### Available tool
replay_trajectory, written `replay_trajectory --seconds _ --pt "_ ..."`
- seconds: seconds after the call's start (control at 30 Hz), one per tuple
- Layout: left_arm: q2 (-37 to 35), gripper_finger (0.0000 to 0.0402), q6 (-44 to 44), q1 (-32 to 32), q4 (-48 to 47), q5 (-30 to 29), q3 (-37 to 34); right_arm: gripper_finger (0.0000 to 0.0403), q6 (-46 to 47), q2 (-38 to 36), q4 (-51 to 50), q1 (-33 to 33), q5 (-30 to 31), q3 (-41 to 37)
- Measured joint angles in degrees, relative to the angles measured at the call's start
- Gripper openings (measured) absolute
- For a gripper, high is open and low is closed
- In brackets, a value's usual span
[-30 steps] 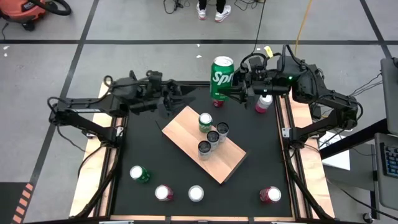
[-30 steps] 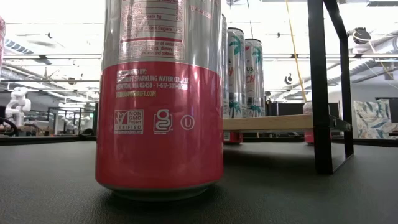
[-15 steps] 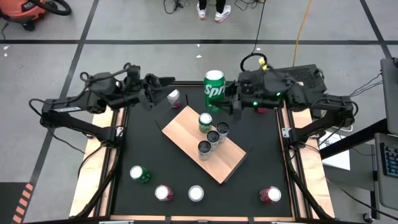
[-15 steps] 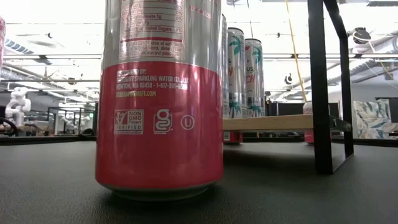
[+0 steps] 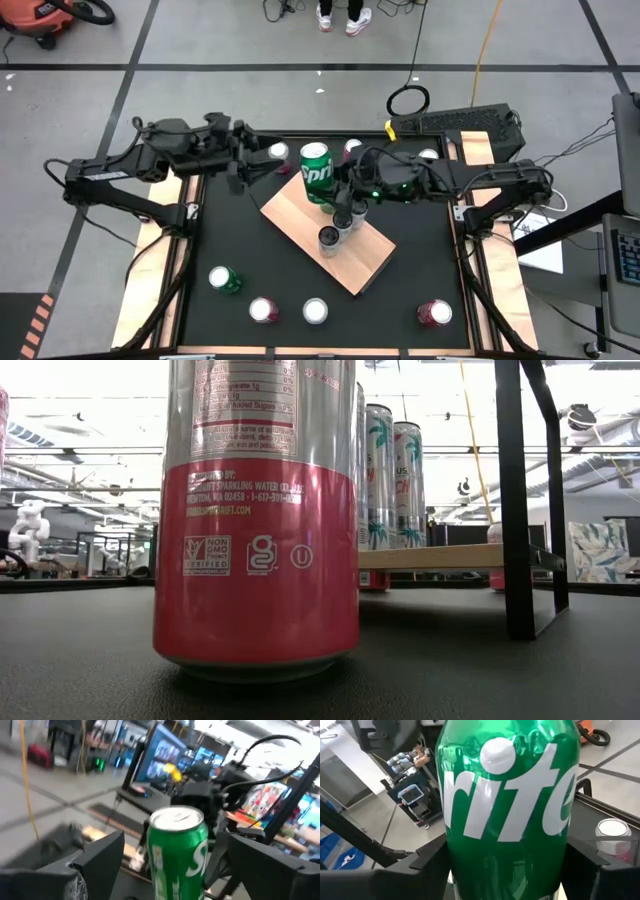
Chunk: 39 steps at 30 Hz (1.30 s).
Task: Place canned beverage on shelf
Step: Put the top green soda can aligned with the other top green soda can
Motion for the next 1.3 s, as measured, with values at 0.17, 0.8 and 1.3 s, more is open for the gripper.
replay_trajectory --seconds 0.17,0.8,1.3 --pt "-0.9 0.0356 0.8 -0.1 4.9 4.1 0.0 0.0265 0.3 0.6 1.0 0.0 0.0 0.0" --pt "2.3 0.0393 -3.3 5.6 0.5 11.3 0.0 0.0267 -5.3 1.8 -1.2 -0.3 3.0 0.0" --pt "6.0 0.04 -1.7 5.8 -3.2 13.1 0.0 0.0267 -5.3 2.0 -1.4 -0.3 2.9 0.0"
